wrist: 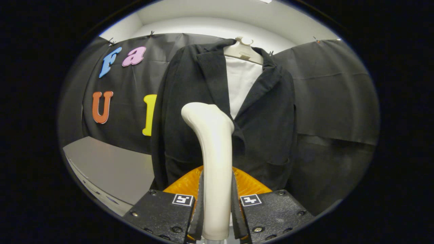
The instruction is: Iron the clothes twice with a garment steamer, once on the left side and once on the right side.
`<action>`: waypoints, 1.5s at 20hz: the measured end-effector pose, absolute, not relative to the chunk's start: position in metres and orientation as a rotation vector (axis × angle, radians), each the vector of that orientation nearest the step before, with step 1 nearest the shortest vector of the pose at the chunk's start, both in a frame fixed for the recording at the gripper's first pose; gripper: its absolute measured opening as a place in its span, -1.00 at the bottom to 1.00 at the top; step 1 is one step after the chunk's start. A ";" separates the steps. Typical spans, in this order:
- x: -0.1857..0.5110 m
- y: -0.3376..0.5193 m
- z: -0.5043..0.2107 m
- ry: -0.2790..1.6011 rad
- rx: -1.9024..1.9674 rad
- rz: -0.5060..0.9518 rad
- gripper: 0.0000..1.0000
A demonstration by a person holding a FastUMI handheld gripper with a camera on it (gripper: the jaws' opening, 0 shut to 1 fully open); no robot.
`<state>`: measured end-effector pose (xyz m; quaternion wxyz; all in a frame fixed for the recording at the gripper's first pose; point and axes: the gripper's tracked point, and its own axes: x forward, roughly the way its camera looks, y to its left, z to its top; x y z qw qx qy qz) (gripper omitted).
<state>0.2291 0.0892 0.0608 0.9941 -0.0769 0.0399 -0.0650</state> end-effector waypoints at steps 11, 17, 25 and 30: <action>0.233 0.080 -0.010 0.174 -0.180 -0.159 -0.26; 0.228 0.076 -0.047 0.243 -0.187 -0.171 -0.25; 0.220 0.070 -0.105 0.363 -0.181 -0.184 -0.26; 0.214 0.068 -0.143 0.444 -0.174 -0.199 -0.25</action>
